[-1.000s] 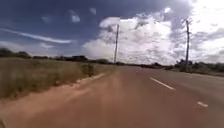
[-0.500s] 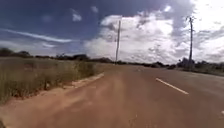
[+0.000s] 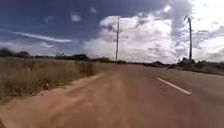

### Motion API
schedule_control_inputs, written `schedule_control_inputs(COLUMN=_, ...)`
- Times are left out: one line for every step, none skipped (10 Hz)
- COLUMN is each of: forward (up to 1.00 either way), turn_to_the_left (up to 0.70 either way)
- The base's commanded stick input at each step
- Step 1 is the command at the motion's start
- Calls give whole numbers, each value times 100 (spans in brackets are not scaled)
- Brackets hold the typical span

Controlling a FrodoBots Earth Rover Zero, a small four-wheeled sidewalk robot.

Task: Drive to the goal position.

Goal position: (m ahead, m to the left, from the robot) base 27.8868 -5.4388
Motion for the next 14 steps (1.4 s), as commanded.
schedule_control_inputs(forward=100, turn_to_the_left=0)
schedule_control_inputs(forward=100, turn_to_the_left=0)
schedule_control_inputs(forward=100, turn_to_the_left=0)
schedule_control_inputs(forward=100, turn_to_the_left=0)
schedule_control_inputs(forward=100, turn_to_the_left=-5)
schedule_control_inputs(forward=100, turn_to_the_left=-18)
schedule_control_inputs(forward=100, turn_to_the_left=-30)
schedule_control_inputs(forward=100, turn_to_the_left=0)
schedule_control_inputs(forward=100, turn_to_the_left=0)
schedule_control_inputs(forward=100, turn_to_the_left=0)
schedule_control_inputs(forward=100, turn_to_the_left=0)
schedule_control_inputs(forward=100, turn_to_the_left=0)
schedule_control_inputs(forward=100, turn_to_the_left=0)
schedule_control_inputs(forward=100, turn_to_the_left=0)
